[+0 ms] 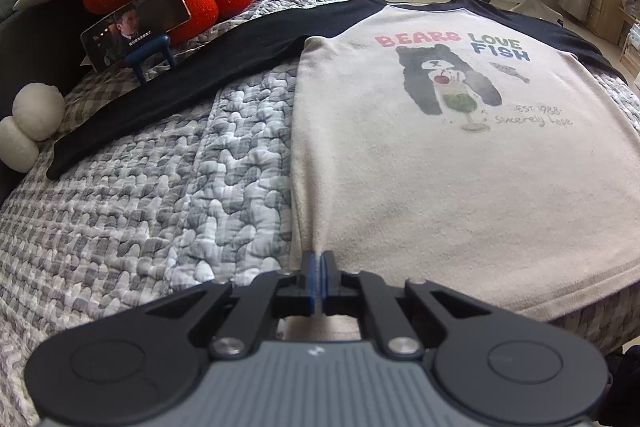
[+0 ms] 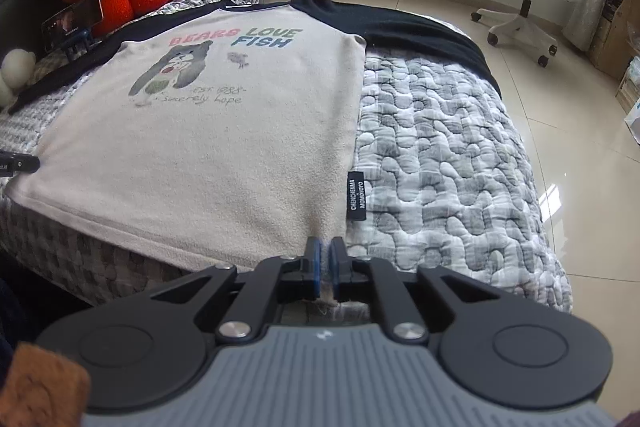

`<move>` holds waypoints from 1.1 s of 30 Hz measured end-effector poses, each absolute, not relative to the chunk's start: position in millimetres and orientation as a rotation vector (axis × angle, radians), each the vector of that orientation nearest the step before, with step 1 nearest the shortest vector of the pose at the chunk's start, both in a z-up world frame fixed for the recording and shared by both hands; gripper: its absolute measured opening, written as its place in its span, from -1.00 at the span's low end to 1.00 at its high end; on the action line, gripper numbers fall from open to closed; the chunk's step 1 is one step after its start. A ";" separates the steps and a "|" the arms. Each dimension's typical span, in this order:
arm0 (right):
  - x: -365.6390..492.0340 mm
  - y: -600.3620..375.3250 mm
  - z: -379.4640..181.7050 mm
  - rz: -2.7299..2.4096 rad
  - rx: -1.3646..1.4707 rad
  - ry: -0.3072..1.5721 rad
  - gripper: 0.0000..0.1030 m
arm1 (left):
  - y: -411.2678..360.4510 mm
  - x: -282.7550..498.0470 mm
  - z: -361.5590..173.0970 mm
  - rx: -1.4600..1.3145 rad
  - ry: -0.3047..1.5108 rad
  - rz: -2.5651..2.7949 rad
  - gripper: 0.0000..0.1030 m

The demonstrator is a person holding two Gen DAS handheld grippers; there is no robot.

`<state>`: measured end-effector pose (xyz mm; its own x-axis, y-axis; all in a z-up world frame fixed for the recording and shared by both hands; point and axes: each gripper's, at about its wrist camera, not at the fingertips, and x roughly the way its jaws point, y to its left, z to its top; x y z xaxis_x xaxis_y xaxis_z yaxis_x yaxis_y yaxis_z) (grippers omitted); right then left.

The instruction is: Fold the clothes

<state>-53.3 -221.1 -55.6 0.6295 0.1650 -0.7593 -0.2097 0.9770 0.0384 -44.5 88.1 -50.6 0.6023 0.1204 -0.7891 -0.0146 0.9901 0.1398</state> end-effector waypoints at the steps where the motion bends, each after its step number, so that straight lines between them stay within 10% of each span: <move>1: -53.2 -222.5 -54.2 0.212 -0.049 0.859 -0.73 | 87.9 -44.8 -50.0 0.124 0.920 0.080 -0.94; 7: -55.5 -232.9 -40.4 0.213 -0.012 0.794 -0.72 | 90.1 -46.7 -41.7 0.116 0.897 0.090 -0.79; 11: -57.1 -233.4 -32.7 0.227 -0.012 0.746 -0.35 | 88.7 -42.8 -42.9 0.127 0.897 0.105 -0.72; 33: -29.6 -276.6 26.0 0.231 0.107 0.578 -0.28 | 107.1 3.7 11.8 -0.017 0.808 0.074 -0.43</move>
<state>-29.6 -276.6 26.0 0.8129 0.2454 -0.5282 -0.1858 0.9688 0.1643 3.7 107.1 11.8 0.6888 0.0598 -0.7225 -0.0726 0.9973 0.0133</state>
